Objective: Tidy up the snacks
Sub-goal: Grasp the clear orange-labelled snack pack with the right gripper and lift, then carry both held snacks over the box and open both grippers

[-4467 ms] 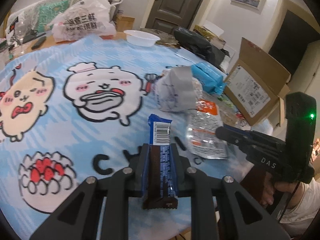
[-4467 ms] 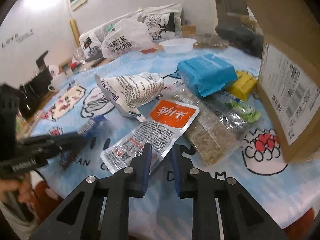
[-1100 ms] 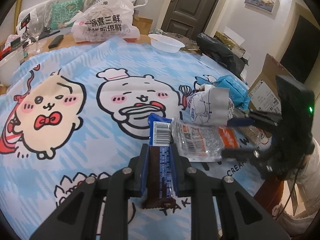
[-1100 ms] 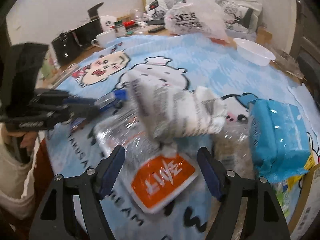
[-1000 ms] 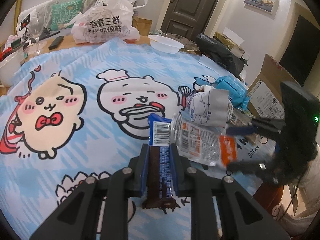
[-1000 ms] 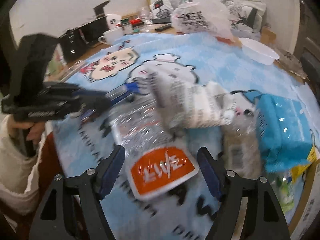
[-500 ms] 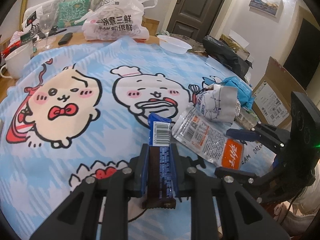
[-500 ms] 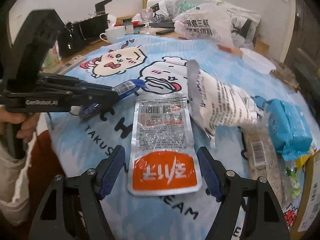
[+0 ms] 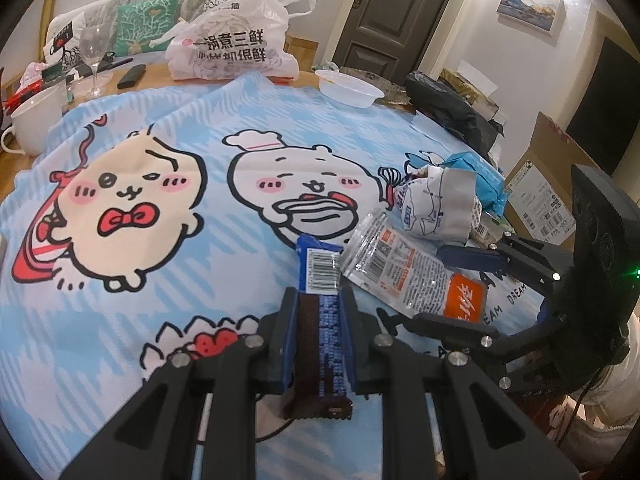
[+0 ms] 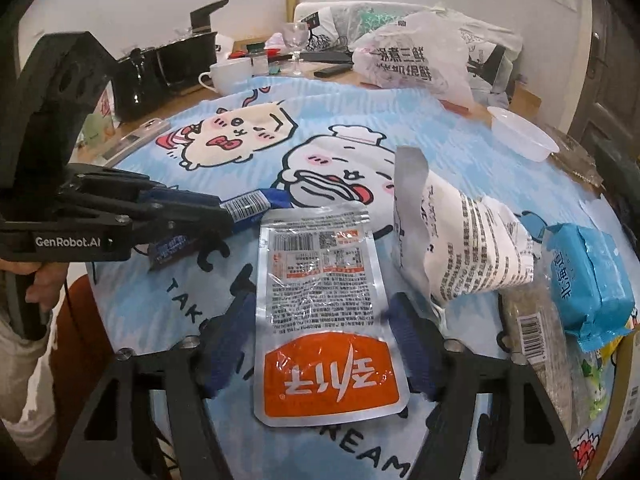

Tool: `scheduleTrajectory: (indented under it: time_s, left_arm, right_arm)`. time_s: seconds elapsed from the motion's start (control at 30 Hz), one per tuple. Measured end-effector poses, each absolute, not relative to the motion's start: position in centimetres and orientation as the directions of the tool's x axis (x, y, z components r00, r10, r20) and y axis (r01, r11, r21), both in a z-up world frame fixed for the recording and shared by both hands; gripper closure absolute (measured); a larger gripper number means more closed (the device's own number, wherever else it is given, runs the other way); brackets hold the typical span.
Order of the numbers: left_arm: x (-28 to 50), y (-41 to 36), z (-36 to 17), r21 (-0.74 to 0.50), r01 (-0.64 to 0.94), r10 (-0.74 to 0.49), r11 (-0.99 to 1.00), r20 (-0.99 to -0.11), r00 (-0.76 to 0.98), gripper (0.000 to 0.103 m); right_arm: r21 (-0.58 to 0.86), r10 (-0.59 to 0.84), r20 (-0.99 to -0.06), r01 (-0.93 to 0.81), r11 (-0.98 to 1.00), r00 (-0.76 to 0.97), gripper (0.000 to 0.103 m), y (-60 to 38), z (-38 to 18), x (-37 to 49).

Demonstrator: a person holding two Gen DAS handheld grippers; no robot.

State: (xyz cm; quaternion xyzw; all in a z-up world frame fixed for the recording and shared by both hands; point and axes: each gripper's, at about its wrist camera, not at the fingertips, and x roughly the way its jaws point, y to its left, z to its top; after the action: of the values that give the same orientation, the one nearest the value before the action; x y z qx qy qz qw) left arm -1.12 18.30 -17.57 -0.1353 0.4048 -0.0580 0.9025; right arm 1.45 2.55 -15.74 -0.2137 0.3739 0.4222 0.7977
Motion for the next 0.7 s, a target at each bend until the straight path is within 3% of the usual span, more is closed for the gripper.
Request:
scheduleTrajectory:
  time_s: [0.07,0.23,0.3,0.33,0.4,0.7]
  left_arm:
    - [-1.3,18.2,-17.5,-0.293,0.005,-0.222,0.956,-0.711,0.667,0.078]
    - [-1.6,17.1,-17.4,-0.214,0.023,-0.175,0.977,-0.727,0.664,0.078]
    - [-1.7,16.4,-17.4,-0.155,0.02,-0.128,0.988,-0.734,0.667,0.08]
    - [-1.8,16.0,-17.5,-0.115,0.012,-0.093,0.993,-0.735,0.671,0.086]
    - [-2.0,15.3,-17.6,-0.042,0.018,-0.043,0.999,-0.731,0.681,0.087]
    - [-3.5,16.7,-15.6,-0.066,-0.028,-0.027,0.997,-0.703,0.711,0.087]
  right_arm:
    - [-0.031,0.509,-0.778,-0.831,0.555,0.368,0.039,2.6,-15.7,1.3]
    - [-0.014,0.516,-0.772,-0.821,0.571,0.371,0.039,1.9,-15.5,1.3]
    - [-0.005,0.515,-0.771,-0.813,0.583,0.375,0.039,1.5,-15.3,1.5]
    - [0.003,0.52,-0.768,-0.81,0.586,0.373,0.039,1.3,-15.1,1.5]
    - [0.021,0.531,-0.764,-0.808,0.589,0.368,0.039,0.9,-14.7,1.4]
    - [0.11,0.592,-0.744,-0.816,0.568,0.311,0.039,-0.1,-13.0,0.1]
